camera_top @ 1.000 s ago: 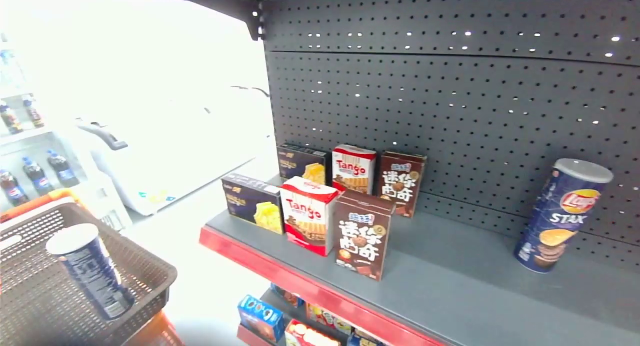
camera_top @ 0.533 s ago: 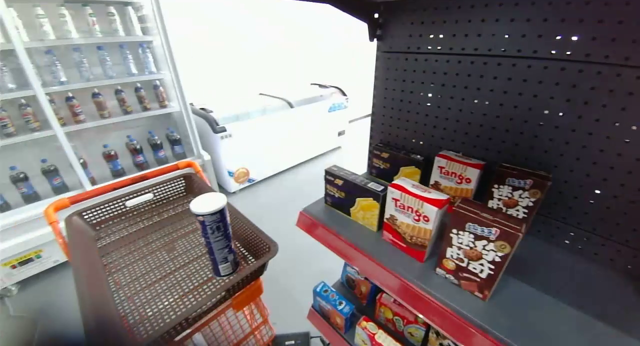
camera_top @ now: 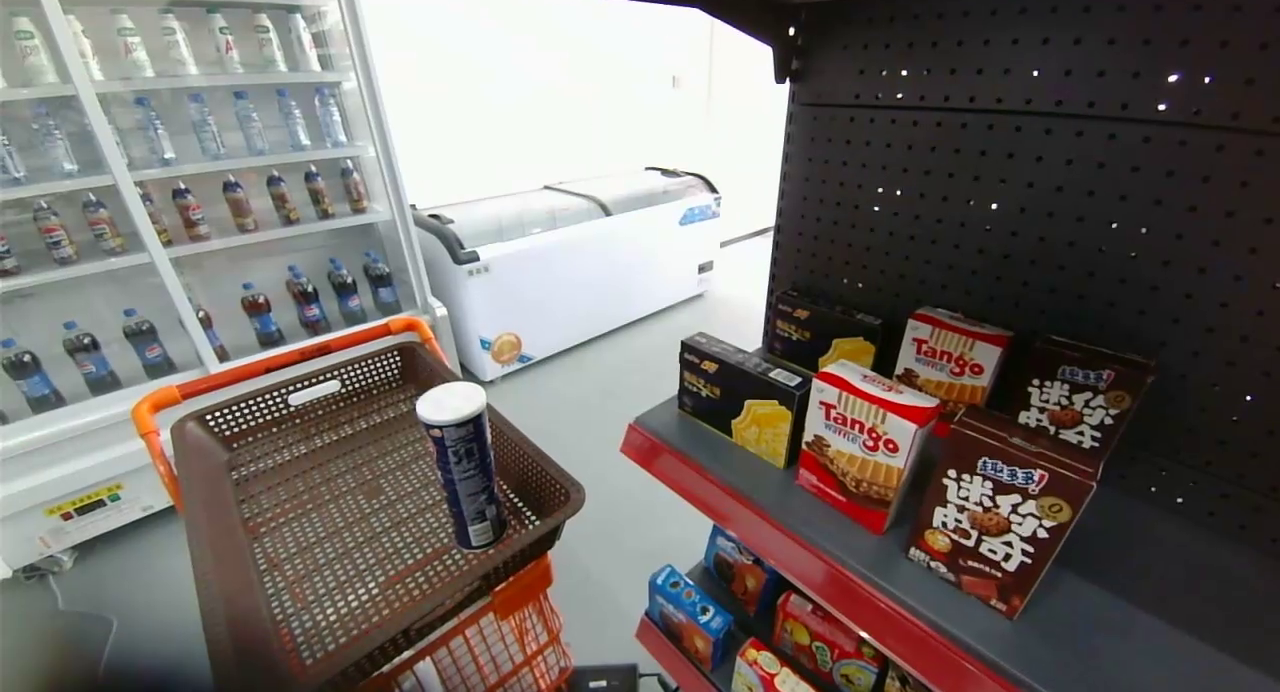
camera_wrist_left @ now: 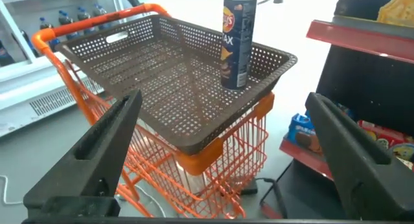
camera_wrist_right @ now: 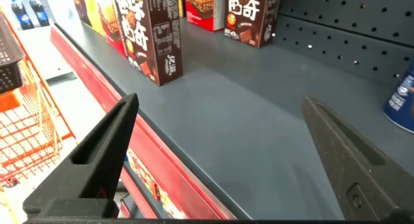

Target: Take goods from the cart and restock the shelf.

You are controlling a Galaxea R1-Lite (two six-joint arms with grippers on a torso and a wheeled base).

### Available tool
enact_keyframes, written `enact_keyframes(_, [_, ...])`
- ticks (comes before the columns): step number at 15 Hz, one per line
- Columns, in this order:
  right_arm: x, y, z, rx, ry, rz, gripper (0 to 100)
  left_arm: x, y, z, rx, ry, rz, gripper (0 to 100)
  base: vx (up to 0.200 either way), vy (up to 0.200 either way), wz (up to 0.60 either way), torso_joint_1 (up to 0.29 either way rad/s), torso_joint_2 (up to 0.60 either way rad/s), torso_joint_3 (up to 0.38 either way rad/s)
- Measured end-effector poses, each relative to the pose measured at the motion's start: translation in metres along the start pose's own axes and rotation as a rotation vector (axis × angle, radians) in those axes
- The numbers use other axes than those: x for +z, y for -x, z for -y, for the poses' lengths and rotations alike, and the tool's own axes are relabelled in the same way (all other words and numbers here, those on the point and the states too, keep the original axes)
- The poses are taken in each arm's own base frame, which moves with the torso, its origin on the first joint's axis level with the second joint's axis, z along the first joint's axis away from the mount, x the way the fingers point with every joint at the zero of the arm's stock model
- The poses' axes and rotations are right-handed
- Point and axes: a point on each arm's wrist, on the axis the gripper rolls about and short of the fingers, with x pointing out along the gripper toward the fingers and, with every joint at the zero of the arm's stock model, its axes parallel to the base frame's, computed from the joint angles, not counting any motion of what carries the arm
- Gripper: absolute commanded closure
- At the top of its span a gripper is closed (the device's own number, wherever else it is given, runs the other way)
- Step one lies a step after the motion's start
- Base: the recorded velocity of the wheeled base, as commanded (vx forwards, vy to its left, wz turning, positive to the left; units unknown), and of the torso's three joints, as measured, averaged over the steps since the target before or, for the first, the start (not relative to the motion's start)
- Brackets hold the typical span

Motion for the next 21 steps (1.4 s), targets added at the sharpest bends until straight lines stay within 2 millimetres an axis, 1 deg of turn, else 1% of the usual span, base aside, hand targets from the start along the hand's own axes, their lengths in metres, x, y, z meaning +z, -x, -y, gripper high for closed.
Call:
enact_keyframes(1, [0.0, 0.0, 0.0, 0.0, 0.0, 0.0, 0, 0.004, 0.0, 0.0, -0.004, -0.019, 0.002, 0, 0.0, 0.0, 0.0, 0.0, 0.0, 0.0])
enact_keyframes(2, [0.0, 0.0, 0.0, 0.0, 0.0, 0.0, 0, 0.012, 0.0, 0.0, -0.009, -0.033, 0.001, 0, 0.0, 0.0, 0.0, 0.0, 0.0, 0.0])
enact_keyframes(4, [0.0, 0.0, 0.0, 0.0, 0.0, 0.0, 0, 0.039, -0.005, -0.001, -0.017, -0.048, -0.025, 0, 0.0, 0.0, 0.0, 0.0, 0.0, 0.0])
enact_keyframes(6, [0.0, 0.0, 0.0, 0.0, 0.0, 0.0, 0, 0.067, -0.019, -0.003, -0.012, -0.056, -0.082, 0, 0.0, 0.0, 0.0, 0.0, 0.0, 0.0])
enact_keyframes(7, [0.0, 0.0, 0.0, 0.0, 0.0, 0.0, 0, 0.08, -0.031, -0.004, -0.011, -0.058, -0.116, 0, 0.0, 0.0, 0.0, 0.0, 0.0, 0.0])
enact_keyframes(9, [0.0, 0.0, 0.0, 0.0, 0.0, 0.0, 0, 0.101, -0.062, -0.005, -0.01, -0.075, -0.173, 0, 0.0, 0.0, 0.0, 0.0, 0.0, 0.0])
enact_keyframes(11, [0.0, 0.0, 0.0, 0.0, 0.0, 0.0, 0, 0.114, -0.103, -0.006, -0.019, -0.097, -0.217, 0, 0.0, 0.0, 0.0, 0.0, 0.0, 0.0])
enact_keyframes(13, [0.0, 0.0, 0.0, 0.0, 0.0, 0.0, 0, 0.116, -0.141, -0.005, -0.046, -0.107, -0.248, 0, 0.0, 0.0, 0.0, 0.0, 0.0, 0.0])
enact_keyframes(15, [0.0, 0.0, 0.0, 0.0, 0.0, 0.0, 0, 0.109, -0.176, -0.002, -0.08, -0.111, -0.29, 0, 0.0, 0.0, 0.0, 0.0, 0.0, 0.0])
enact_keyframes(17, [0.0, 0.0, 0.0, 0.0, 0.0, 0.0, 0, 0.098, -0.207, 0.001, -0.097, -0.114, -0.339, 0, 0.0, 0.0, 0.0, 0.0, 0.0, 0.0])
enact_keyframes(19, [0.0, 0.0, 0.0, 0.0, 0.0, 0.0, 0, 0.088, -0.233, 0.006, -0.08, -0.11, -0.384, 0, 0.0, 0.0, 0.0, 0.0, 0.0, 0.0])
enact_keyframes(21, [0.0, 0.0, 0.0, 0.0, 0.0, 0.0, 0, 0.079, -0.26, 0.017, -0.051, -0.06, -0.421, 0, 0.0, 0.0, 0.0, 0.0, 0.0, 0.0])
